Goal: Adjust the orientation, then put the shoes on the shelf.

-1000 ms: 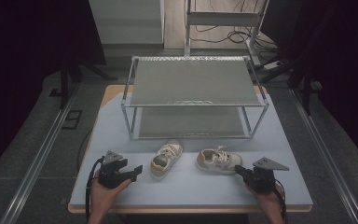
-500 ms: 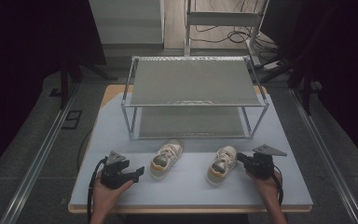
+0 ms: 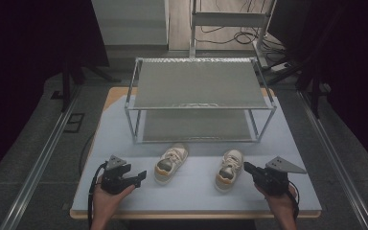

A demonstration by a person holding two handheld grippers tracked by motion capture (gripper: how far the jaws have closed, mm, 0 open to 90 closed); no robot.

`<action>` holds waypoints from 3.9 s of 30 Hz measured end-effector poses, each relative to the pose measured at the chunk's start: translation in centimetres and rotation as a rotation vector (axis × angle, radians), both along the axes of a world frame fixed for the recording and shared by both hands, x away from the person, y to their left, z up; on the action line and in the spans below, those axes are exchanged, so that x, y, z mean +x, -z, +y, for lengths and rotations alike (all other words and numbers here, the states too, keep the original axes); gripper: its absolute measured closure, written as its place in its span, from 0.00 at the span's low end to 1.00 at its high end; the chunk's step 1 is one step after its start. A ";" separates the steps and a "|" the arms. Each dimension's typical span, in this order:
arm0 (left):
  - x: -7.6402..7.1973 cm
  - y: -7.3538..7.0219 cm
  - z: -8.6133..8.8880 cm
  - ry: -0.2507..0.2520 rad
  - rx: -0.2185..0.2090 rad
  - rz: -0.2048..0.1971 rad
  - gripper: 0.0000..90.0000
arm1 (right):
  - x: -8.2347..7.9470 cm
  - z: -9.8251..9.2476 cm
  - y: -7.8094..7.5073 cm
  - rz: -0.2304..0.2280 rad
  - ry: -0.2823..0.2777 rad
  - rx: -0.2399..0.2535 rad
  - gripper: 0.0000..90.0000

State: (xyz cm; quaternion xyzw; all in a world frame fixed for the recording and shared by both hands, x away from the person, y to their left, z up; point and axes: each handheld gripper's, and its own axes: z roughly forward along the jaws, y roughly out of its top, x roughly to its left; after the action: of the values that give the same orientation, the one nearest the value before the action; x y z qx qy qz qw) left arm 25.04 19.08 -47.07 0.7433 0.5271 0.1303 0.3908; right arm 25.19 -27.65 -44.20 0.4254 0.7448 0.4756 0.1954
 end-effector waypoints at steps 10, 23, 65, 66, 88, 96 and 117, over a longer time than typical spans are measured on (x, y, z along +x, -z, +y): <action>0.1 0.2 -0.3 0.011 0.008 0.004 0.34 | -2.5 5.7 -0.3 -0.007 -0.187 -0.023 0.99; 0.1 0.2 -0.4 0.016 0.011 0.006 0.34 | -2.1 9.0 2.7 0.052 -0.208 -0.102 0.99; 0.1 0.4 0.0 0.009 0.016 0.013 0.34 | -3.3 -0.9 3.7 0.129 -0.009 -0.046 0.99; 0.1 0.4 0.0 0.009 0.016 0.013 0.34 | -3.3 -1.0 3.7 0.129 -0.003 -0.046 0.99; -0.7 -1.2 -0.4 0.025 0.001 -0.027 0.34 | -3.6 -0.8 1.5 0.043 -0.064 -0.050 0.70; -1.4 -2.8 -0.8 0.044 -0.024 -0.050 0.33 | -3.2 -1.0 0.6 0.016 -0.057 -0.067 0.50; 1.3 -4.2 -6.8 0.171 0.109 -0.010 0.26 | 0.6 -2.1 -1.0 0.062 -0.022 -0.146 0.34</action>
State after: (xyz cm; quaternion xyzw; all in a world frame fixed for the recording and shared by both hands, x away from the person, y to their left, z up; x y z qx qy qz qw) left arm 26.39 12.31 -42.83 0.8051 0.4517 0.1286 0.3623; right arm 25.75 -29.72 -43.24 0.4163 0.7878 0.4089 0.1973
